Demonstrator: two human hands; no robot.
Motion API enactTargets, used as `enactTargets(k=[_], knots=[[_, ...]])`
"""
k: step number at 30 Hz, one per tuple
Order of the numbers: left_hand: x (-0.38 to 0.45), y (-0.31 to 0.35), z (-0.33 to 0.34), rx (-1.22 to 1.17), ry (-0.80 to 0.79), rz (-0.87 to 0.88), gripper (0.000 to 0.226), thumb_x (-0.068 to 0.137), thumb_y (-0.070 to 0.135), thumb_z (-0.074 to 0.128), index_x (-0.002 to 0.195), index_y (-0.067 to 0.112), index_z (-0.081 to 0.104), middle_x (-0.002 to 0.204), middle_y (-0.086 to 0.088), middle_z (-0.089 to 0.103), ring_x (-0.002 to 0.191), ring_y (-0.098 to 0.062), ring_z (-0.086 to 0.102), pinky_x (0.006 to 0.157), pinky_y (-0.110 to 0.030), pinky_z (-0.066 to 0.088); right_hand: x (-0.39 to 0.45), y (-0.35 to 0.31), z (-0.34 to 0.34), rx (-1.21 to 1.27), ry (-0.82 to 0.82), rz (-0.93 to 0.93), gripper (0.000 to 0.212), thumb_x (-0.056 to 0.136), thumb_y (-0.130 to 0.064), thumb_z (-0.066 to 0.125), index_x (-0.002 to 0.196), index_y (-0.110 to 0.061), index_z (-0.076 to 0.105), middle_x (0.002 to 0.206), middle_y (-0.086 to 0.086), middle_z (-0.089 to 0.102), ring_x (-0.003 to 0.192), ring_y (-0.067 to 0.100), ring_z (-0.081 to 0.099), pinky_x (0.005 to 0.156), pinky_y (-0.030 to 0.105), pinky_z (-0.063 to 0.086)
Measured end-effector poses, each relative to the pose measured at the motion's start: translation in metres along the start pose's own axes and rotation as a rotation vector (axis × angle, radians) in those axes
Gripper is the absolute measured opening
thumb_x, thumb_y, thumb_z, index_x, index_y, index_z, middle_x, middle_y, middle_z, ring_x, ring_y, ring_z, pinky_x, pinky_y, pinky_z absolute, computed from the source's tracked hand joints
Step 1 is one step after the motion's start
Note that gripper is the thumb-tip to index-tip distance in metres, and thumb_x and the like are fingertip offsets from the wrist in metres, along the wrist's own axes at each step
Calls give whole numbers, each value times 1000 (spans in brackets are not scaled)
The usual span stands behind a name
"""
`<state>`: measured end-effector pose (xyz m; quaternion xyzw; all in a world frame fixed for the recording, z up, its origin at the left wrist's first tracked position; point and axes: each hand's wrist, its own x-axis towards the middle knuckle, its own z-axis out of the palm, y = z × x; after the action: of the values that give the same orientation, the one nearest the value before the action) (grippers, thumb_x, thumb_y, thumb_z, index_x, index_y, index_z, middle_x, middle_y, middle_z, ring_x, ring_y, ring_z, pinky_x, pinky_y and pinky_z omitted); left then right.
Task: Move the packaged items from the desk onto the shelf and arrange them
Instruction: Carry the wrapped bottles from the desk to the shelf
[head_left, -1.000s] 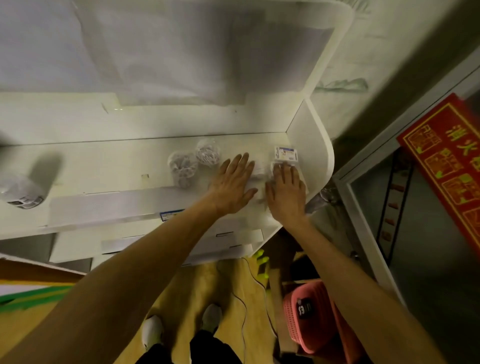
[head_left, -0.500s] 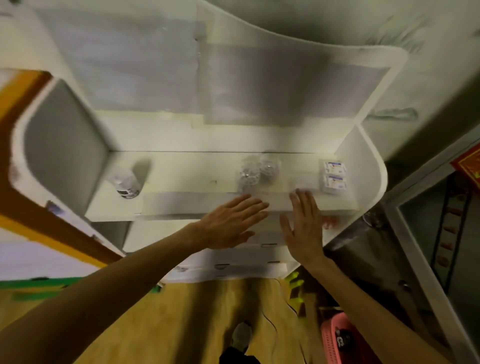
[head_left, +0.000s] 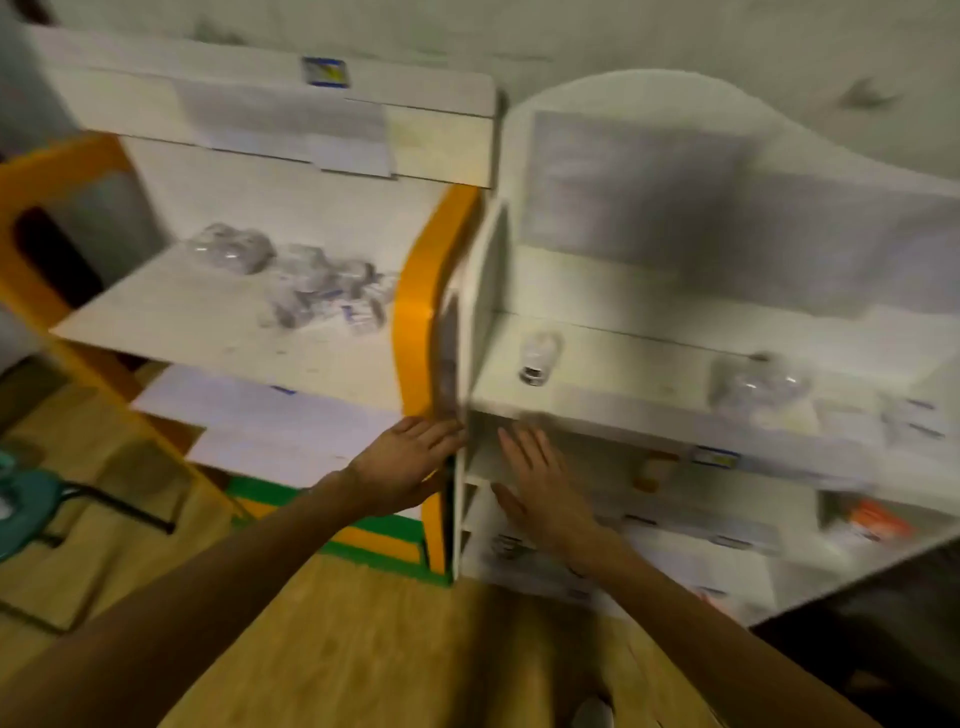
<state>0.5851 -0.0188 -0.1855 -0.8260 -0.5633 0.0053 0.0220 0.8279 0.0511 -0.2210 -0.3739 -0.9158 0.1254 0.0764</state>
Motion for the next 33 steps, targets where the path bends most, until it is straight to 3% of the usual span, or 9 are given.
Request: enactTargets(k=[2, 5, 11, 16, 20, 26, 29, 33], knots=[[-69, -32, 8, 28, -21, -107, 55, 100, 46, 42, 147, 17, 43, 148, -7, 49, 126, -25, 53, 104, -39, 43, 11, -60, 26, 12, -100, -129, 70, 104, -51, 36, 161, -23, 5, 169, 3, 5, 155, 26, -2, 125, 46, 7], [-131, -77, 9, 71, -63, -303, 63, 99, 52, 37, 149, 13, 40, 144, -12, 53, 122, -29, 58, 100, -42, 47, 32, -121, 46, -6, -127, -237, 74, 103, -52, 40, 160, -22, 4, 168, 4, 5, 155, 26, 0, 125, 50, 14], [-207, -152, -12, 62, -111, -715, 74, 100, 58, 33, 158, 14, 16, 161, -13, 27, 141, -32, 38, 115, -44, 31, 106, -217, 49, -60, -60, -355, 74, 100, -52, 40, 160, -16, 13, 166, 8, 19, 153, 28, 14, 123, 47, 21], [-229, -184, -8, 46, -108, -819, 73, 101, 60, 29, 158, 16, 16, 164, -12, 20, 147, -32, 27, 120, -45, 21, 170, -256, 57, -45, -61, -357, 74, 100, -47, 47, 159, -14, 18, 166, 10, 19, 154, 29, 12, 124, 46, 19], [-235, -229, -4, 8, -78, -869, 73, 101, 60, 27, 157, 15, 17, 164, -14, 19, 147, -33, 27, 120, -46, 22, 230, -286, 69, -17, -72, -360, 73, 100, -46, 47, 159, -13, 18, 166, 10, 16, 154, 29, 8, 124, 45, 17], [-227, -324, -22, 5, -64, -863, 72, 100, 63, 27, 157, 19, 17, 163, -12, 21, 146, -33, 29, 119, -47, 24, 336, -327, 76, 26, 52, -337, 71, 98, -45, 52, 156, -12, 27, 163, 13, 26, 153, 31, 14, 124, 46, 15], [-224, -374, -29, -80, -7, -970, 69, 99, 61, 33, 153, 19, 25, 159, -10, 29, 141, -32, 37, 114, -47, 32, 380, -347, 83, 64, 119, -239, 69, 95, -43, 53, 154, -14, 32, 162, 11, 28, 153, 30, 14, 123, 51, 14], [-223, -425, -18, -130, -48, -1039, 70, 98, 60, 38, 154, 20, 23, 161, -8, 26, 142, -31, 35, 114, -46, 32, 420, -362, 101, 106, 118, -145, 70, 88, -42, 51, 151, -15, 38, 161, 13, 28, 151, 34, 14, 122, 57, 10]])
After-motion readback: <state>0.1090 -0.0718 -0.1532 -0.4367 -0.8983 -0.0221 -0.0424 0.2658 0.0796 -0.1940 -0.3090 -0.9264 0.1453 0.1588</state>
